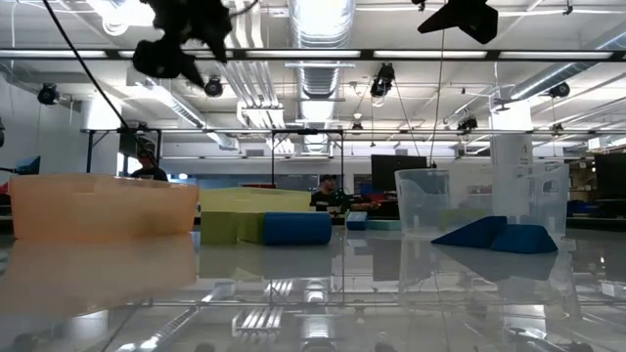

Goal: Sort & place blocks by color
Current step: Put the green block into the transparent bin

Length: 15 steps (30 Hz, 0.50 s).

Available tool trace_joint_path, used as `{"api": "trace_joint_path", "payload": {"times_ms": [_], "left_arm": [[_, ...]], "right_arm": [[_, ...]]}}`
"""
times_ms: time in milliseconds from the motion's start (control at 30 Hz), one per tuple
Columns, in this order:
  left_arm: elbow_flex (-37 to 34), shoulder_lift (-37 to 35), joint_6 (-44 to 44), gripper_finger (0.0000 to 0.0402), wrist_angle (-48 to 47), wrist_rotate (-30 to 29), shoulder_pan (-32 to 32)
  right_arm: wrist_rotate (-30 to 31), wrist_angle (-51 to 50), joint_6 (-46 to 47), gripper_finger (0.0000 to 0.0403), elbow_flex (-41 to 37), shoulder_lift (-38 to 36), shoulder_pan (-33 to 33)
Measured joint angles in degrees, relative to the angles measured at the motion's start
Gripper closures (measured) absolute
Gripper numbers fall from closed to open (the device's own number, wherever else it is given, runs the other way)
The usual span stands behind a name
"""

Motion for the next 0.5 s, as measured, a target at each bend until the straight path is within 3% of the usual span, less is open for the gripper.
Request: {"api": "trace_joint_path", "payload": {"times_ms": [67,233,500], "left_arm": [[0.0,-0.65,0.45,0.018,4.04,-1.32,-3.69],[0.0,-1.53,0.99,0.018,10.96,-4.82,-12.49],[-0.04,1.1,1.83,0.018,16.6,-6.9,-22.9]], "right_arm": [[1.34,0.93,-0.03,0.0199,-0.09,0.0,-0.01],[13.36,9.87,0.11,0.0199,-0.15,0.94,-0.01],[14.93,15.89,0.37,0.0199,-0.11,1.05,-0.02]]}}
